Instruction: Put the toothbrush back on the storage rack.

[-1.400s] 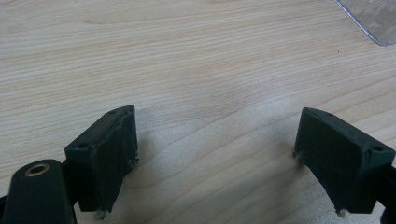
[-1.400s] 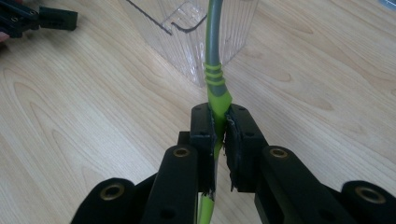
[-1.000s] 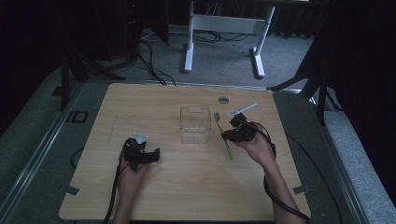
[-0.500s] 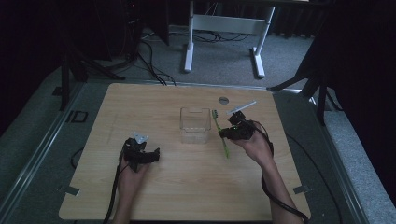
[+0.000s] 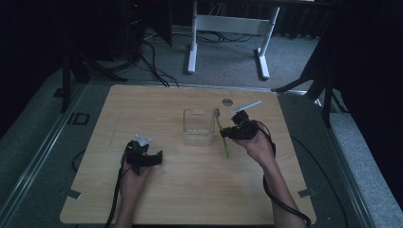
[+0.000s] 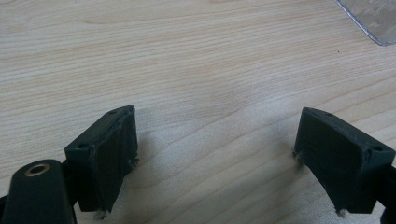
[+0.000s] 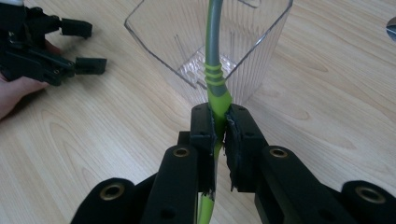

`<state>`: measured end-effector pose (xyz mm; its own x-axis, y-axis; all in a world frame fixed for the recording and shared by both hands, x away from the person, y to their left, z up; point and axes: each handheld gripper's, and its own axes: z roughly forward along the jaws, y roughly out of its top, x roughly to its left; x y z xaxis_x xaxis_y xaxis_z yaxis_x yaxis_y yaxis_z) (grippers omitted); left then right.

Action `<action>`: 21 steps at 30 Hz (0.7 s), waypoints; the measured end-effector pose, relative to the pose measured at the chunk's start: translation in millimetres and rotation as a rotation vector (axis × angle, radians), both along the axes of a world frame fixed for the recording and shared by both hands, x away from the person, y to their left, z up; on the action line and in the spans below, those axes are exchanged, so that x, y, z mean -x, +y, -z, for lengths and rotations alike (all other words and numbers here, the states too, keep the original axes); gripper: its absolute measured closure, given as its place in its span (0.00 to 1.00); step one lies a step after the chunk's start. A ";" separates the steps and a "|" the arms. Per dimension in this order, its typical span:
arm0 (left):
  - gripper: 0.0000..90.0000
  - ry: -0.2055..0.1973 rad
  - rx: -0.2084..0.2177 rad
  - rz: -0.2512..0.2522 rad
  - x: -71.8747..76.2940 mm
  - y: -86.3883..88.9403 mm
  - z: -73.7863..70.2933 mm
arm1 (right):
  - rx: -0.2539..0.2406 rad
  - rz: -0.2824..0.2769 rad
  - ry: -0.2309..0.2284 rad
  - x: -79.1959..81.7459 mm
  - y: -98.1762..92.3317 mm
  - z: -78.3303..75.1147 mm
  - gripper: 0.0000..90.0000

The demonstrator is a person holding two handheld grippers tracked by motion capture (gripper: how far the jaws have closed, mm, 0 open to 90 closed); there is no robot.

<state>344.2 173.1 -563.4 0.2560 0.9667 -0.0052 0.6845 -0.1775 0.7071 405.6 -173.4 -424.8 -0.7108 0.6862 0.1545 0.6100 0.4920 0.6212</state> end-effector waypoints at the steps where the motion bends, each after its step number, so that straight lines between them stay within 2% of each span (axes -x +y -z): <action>1: 0.15 0.000 0.000 0.000 0.0 0.0 0.0 | 0.000 0.000 0.000 0.0 0.0 0.0 0.91; 9: 0.15 0.000 0.000 0.000 0.0 0.0 0.0 | -0.027 0.000 0.005 -1.7 1.5 -1.0 0.91; 16: 0.15 0.000 0.000 0.000 0.0 0.0 0.0 | -0.076 0.003 0.016 -4.2 0.1 -0.6 0.91; 21: 0.15 0.000 0.000 0.000 0.0 0.0 0.0 | -0.085 0.012 0.014 -5.1 -0.9 -0.7 0.91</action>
<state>344.2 173.1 -563.4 0.2559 0.9667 -0.0054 0.6846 -0.1772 0.7071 410.7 -174.3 -424.1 -0.7001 0.6784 0.2226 0.6243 0.4304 0.6519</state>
